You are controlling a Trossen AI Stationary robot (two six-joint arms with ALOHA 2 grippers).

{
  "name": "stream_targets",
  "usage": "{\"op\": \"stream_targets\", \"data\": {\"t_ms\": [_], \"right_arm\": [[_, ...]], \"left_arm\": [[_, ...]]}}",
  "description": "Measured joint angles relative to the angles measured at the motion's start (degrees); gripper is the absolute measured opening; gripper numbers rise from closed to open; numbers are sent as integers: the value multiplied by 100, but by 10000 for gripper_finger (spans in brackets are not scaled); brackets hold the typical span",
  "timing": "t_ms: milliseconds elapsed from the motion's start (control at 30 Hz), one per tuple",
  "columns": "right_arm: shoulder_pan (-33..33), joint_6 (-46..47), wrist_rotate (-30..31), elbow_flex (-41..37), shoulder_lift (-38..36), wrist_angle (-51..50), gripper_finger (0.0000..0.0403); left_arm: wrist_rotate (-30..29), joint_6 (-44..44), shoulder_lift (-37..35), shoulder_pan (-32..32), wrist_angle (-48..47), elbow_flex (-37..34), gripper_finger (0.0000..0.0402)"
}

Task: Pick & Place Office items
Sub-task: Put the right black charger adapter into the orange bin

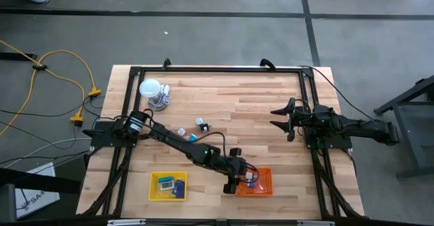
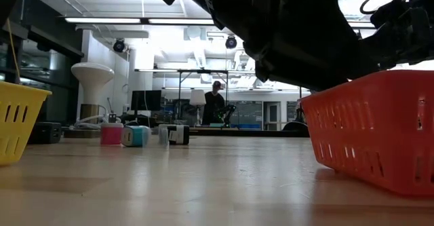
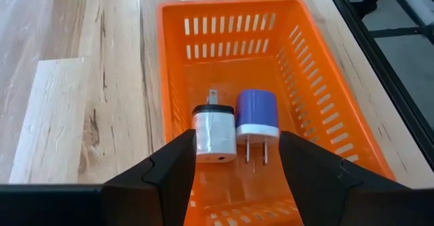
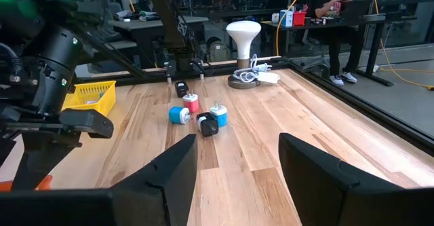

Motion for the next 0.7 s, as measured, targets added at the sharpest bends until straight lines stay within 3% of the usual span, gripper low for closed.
{"op": "stream_targets", "data": {"t_ms": [333, 700], "right_arm": [[-1, 0, 0, 1, 1, 1, 195], [1, 0, 2, 1, 1, 18, 195]], "left_arm": [[111, 294, -367, 149, -355, -5, 205], [69, -273, -742, 852, -1868, -4, 205]]}}
